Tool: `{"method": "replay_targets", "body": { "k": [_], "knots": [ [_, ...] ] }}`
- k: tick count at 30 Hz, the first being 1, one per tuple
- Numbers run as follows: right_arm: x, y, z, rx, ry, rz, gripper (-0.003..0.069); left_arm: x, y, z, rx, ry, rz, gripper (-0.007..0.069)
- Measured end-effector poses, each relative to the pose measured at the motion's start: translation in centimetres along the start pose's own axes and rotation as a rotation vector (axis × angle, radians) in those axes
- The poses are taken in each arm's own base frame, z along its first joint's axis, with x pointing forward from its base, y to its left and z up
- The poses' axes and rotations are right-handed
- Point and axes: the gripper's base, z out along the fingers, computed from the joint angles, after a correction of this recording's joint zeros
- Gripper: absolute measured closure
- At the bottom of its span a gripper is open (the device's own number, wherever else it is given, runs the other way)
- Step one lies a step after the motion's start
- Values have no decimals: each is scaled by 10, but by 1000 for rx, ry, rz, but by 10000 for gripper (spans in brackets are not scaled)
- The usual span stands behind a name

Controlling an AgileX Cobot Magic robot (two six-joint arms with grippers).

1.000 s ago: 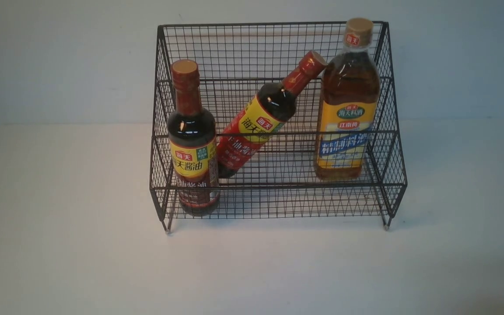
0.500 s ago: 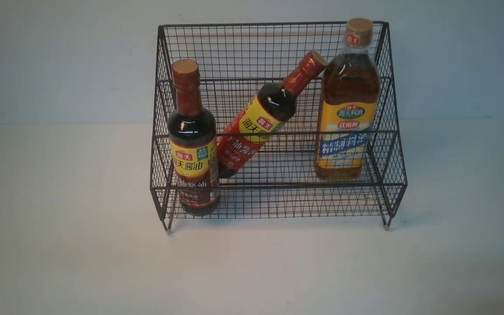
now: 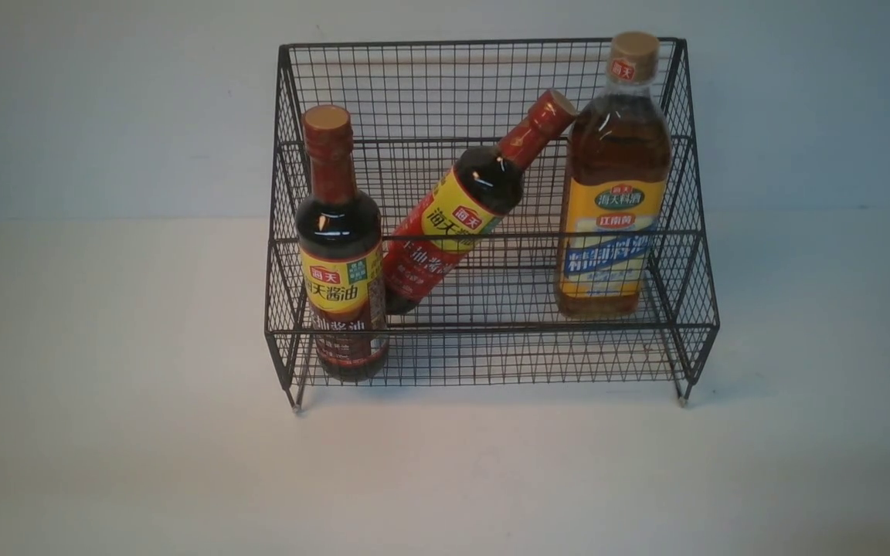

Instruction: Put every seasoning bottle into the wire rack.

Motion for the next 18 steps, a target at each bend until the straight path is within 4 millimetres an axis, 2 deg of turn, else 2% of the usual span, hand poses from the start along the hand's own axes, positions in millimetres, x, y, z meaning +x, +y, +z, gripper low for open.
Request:
{"method": "replay_targets", "body": {
  "k": [9,18],
  "knots": [
    [0,0,0,0,0,0,669,-10,0,-1,13,-112,-145,616],
    [0,0,0,0,0,0,669,-11,0,-1,13,-120,-156,616]
  ]
}}
